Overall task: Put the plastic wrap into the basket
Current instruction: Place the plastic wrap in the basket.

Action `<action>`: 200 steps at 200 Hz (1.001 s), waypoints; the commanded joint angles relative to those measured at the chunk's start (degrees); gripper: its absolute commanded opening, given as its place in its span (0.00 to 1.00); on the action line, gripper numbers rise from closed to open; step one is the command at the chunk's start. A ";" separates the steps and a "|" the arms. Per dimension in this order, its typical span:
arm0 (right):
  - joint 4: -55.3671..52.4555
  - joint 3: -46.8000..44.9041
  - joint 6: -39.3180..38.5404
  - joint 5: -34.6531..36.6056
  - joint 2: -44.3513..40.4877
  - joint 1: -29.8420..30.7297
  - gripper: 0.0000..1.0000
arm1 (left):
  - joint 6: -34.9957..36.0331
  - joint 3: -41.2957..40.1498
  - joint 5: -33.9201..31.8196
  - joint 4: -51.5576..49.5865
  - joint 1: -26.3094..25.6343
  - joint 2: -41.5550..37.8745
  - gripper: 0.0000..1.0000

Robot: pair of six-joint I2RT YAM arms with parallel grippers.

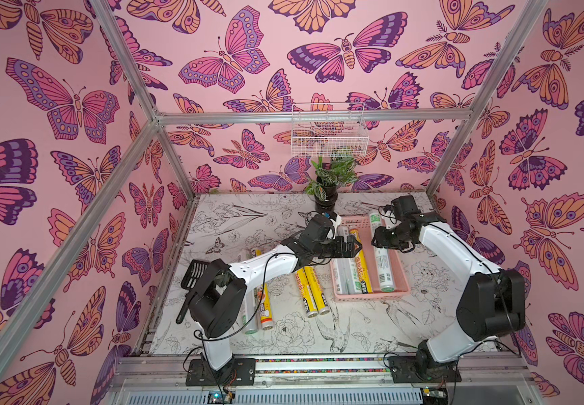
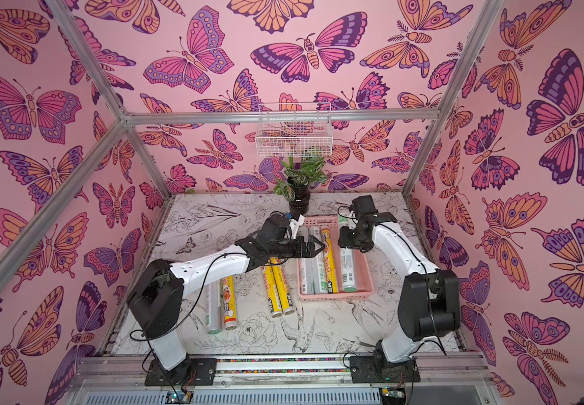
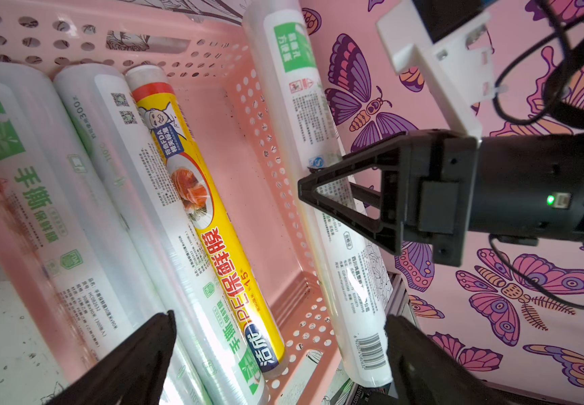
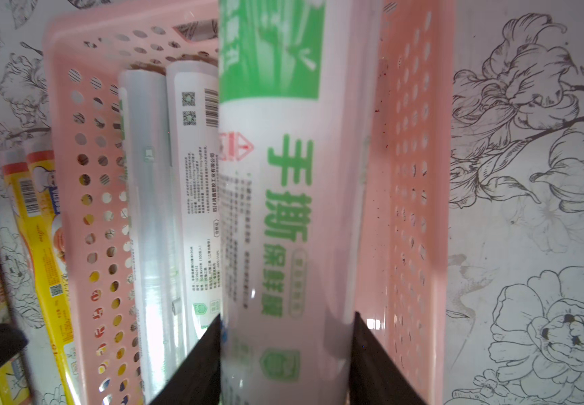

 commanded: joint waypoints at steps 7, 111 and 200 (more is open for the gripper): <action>-2.87 3.04 -3.09 1.45 1.00 -0.18 0.23 | 0.60 0.32 -1.39 -0.10 -0.20 -0.09 0.99; -0.92 3.18 -2.42 -0.45 6.70 0.04 0.25 | 0.94 -0.99 -4.07 -0.65 -0.07 -1.60 1.00; 4.63 5.12 -1.98 -1.79 10.82 0.00 0.25 | 0.88 -1.79 -4.34 -0.80 0.21 -2.35 1.00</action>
